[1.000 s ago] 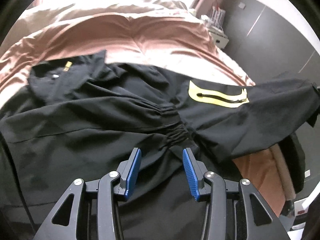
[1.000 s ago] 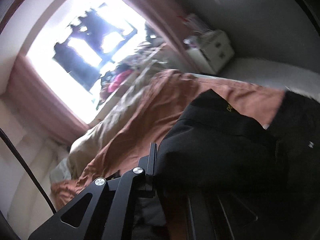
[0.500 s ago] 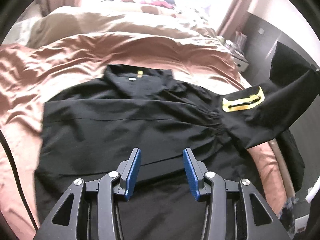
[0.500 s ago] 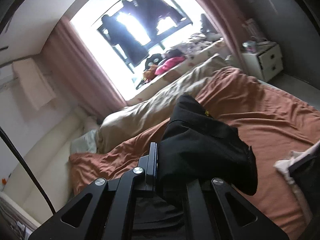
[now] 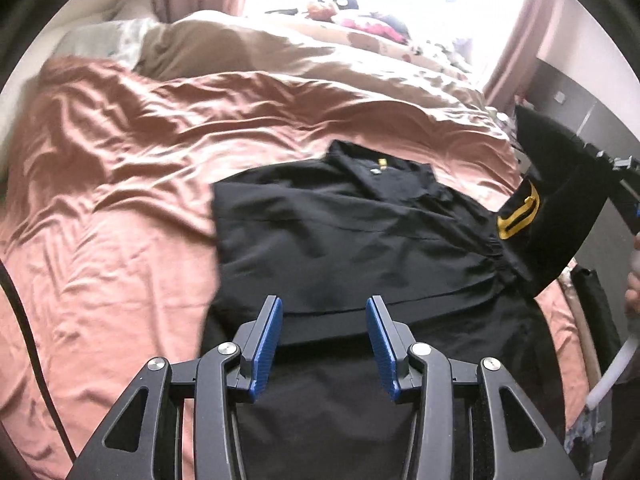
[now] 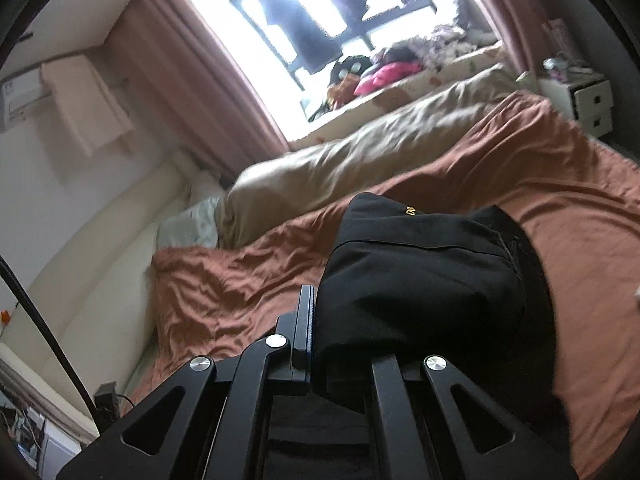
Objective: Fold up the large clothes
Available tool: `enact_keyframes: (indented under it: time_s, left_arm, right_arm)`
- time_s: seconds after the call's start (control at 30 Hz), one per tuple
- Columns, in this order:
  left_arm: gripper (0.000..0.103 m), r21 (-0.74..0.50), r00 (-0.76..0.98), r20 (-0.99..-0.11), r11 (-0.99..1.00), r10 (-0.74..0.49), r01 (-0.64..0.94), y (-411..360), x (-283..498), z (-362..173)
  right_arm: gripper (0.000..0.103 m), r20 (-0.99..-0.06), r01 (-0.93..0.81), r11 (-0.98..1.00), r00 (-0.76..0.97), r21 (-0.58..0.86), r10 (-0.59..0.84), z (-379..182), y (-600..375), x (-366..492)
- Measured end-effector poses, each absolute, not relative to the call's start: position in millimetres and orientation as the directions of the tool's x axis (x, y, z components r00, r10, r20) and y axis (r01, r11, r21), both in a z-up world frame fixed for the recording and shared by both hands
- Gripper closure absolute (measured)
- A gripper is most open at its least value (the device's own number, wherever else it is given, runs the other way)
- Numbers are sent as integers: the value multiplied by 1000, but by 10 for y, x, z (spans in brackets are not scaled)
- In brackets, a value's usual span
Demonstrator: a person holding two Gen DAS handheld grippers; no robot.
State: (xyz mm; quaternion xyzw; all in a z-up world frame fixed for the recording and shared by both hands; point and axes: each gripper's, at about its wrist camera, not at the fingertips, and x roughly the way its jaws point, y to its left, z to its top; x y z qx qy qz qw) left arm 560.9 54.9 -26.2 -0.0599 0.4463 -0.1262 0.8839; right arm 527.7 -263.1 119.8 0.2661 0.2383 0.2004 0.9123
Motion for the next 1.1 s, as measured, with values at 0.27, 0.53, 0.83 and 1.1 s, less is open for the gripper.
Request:
enact_keyframes:
  time_s: [0.27, 0.53, 0.83, 1.1]
  left_arm:
    - [57, -206, 572, -790, 974, -221, 91, 1313, 5421, -451]
    - [57, -229, 554, -812, 973, -184, -11, 1869, 5204, -719]
    - [57, -270, 554, -808, 962, -201, -44, 1916, 4950, -795]
    - [57, -259, 573, -799, 964, -180, -58, 1862, 4709, -696]
  right_arm:
    - [102, -444, -246, 785, 711, 569, 545, 828, -1849, 5785]
    - [102, -568, -202, 799, 607, 566, 556, 283, -1406, 6176]
    - [32, -626, -204, 809, 540, 551, 562, 132, -1280, 6245]
    - [20, -644, -224, 795, 485, 563, 592, -60, -1293, 6093]
